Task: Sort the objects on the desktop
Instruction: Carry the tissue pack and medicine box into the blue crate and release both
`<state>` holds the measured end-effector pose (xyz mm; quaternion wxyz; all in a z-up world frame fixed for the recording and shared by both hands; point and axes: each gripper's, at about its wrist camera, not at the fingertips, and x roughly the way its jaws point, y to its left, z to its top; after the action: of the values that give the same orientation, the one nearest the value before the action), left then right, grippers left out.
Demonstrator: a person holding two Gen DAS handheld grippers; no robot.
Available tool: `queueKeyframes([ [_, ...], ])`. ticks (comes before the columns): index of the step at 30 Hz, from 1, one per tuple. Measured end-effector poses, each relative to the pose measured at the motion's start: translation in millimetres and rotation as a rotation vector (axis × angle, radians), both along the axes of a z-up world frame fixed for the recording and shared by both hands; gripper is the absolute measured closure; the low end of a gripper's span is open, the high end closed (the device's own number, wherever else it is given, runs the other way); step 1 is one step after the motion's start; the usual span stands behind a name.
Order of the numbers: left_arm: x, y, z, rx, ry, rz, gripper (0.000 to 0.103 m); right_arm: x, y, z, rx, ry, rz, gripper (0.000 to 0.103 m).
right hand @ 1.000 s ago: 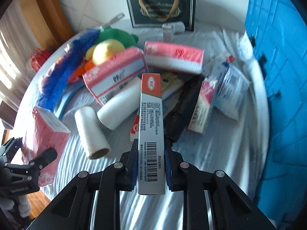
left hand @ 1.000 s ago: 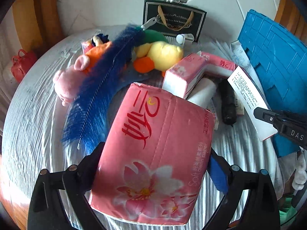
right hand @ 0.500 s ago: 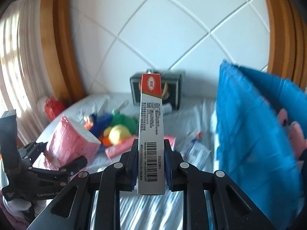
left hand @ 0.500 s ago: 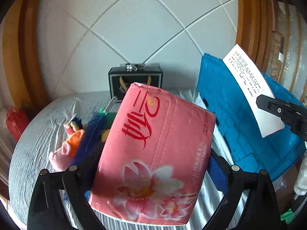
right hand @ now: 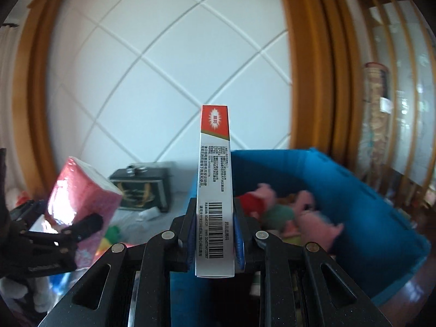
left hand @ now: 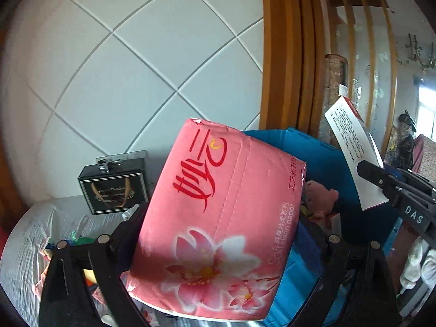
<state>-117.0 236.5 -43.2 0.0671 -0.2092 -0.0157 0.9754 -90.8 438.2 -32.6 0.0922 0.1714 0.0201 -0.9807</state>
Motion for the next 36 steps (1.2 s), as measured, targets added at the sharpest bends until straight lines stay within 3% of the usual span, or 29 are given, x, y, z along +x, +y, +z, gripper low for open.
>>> queueKeyframes([
  [7, -26, 107, 6, -0.004, -0.05, -0.114, 0.006, -25, 82, -16, 0.055, -0.06, -0.185, 0.081],
  [13, -38, 168, -9, -0.055, -0.123, -0.136, 0.006, -47, 131, -50, 0.076, -0.171, -0.242, 0.081],
  [21, -50, 207, -28, -0.088, -0.216, -0.149, 0.006, -58, 155, -69, 0.085, -0.228, -0.239, 0.081],
  [36, -48, 208, -28, -0.121, -0.183, -0.102, 0.004, -71, 173, -89, 0.073, -0.284, -0.245, 0.079],
])
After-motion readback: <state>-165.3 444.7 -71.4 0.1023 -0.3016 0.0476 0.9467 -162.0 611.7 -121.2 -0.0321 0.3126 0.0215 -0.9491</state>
